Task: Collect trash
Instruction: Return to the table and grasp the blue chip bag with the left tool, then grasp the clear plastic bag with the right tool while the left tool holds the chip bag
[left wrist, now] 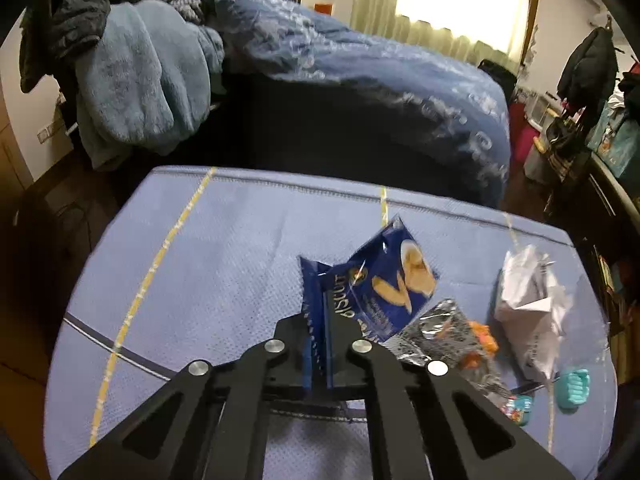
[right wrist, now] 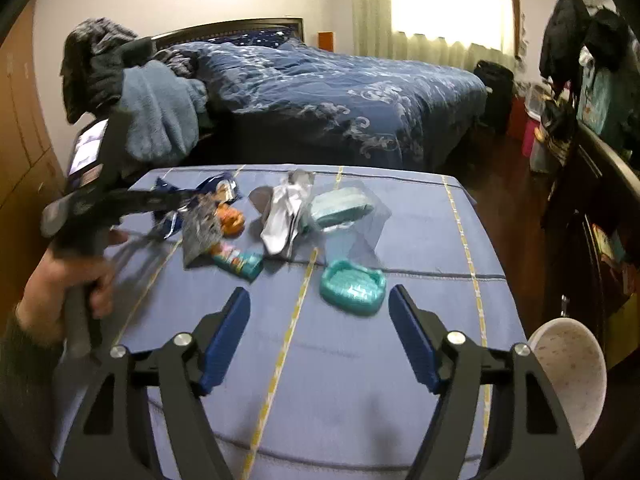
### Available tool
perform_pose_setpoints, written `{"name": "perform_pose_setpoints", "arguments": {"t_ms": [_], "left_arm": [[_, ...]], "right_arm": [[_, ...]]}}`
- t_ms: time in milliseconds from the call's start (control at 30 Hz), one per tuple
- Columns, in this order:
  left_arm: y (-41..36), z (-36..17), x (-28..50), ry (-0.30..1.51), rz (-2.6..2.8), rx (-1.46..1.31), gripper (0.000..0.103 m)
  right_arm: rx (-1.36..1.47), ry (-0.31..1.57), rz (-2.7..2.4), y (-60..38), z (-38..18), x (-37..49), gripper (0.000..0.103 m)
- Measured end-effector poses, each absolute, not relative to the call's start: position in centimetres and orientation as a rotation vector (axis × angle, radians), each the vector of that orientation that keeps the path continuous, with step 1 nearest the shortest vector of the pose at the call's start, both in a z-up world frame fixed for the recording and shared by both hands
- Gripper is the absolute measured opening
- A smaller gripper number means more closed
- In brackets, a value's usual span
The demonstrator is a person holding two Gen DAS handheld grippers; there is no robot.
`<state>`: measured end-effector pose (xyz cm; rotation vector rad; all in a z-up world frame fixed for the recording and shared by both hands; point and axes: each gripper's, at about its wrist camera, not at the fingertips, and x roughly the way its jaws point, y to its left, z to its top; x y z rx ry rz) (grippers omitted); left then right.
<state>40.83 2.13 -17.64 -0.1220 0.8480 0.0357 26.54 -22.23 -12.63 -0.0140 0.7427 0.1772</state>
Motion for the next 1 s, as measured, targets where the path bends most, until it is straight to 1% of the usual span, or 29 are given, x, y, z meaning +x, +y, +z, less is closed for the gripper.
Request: {"name": "perform_pose_setpoints", "arguments": {"t_ms": [200, 333, 433, 600, 633, 667, 700, 733, 767, 800, 1000], "left_arm": [[3.3, -14.3, 38.6, 0.747, 0.052, -0.134, 0.003], [4.7, -12.4, 37.2, 0.715, 0.047, -0.171, 0.003], [4.9, -11.6, 36.4, 0.699, 0.038, -0.17, 0.003], [4.8, -11.2, 35.9, 0.695, 0.019, -0.171, 0.003], [4.7, -11.3, 35.9, 0.697, 0.015, -0.17, 0.003], [4.6, -11.3, 35.9, 0.7, 0.014, -0.168, 0.003], [4.5, -11.4, 35.8, 0.703, 0.012, -0.167, 0.003], [4.4, -11.5, 35.7, 0.705, 0.01, -0.168, 0.003], [4.2, -11.6, 35.6, 0.709, 0.008, -0.169, 0.003], [4.2, -11.6, 35.6, 0.712, 0.007, -0.169, 0.003], [3.2, -11.0, 34.1, 0.701, -0.009, -0.158, 0.003]], "right_arm": [[-0.012, 0.738, 0.111, -22.8, -12.8, 30.9, 0.069], [-0.046, 0.762, 0.094, -22.6, -14.0, 34.2, 0.071], [-0.035, 0.79, 0.146, -22.5, -15.0, 36.3, 0.082], [-0.007, 0.813, 0.176, -22.7, -16.2, 38.6, 0.083], [-0.004, 0.817, 0.176, -22.8, -16.5, 38.8, 0.081], [-0.003, 0.821, 0.175, -22.8, -16.6, 39.0, 0.068], [-0.006, 0.829, 0.175, -22.9, -16.8, 39.0, 0.061], [-0.008, 0.83, 0.171, -22.9, -16.7, 38.9, 0.059], [-0.009, 0.83, 0.168, -22.9, -16.7, 38.7, 0.053], [-0.013, 0.83, 0.166, -22.8, -16.6, 38.6, 0.052], [-0.018, 0.783, 0.166, -22.9, -15.0, 36.1, 0.052]]}}
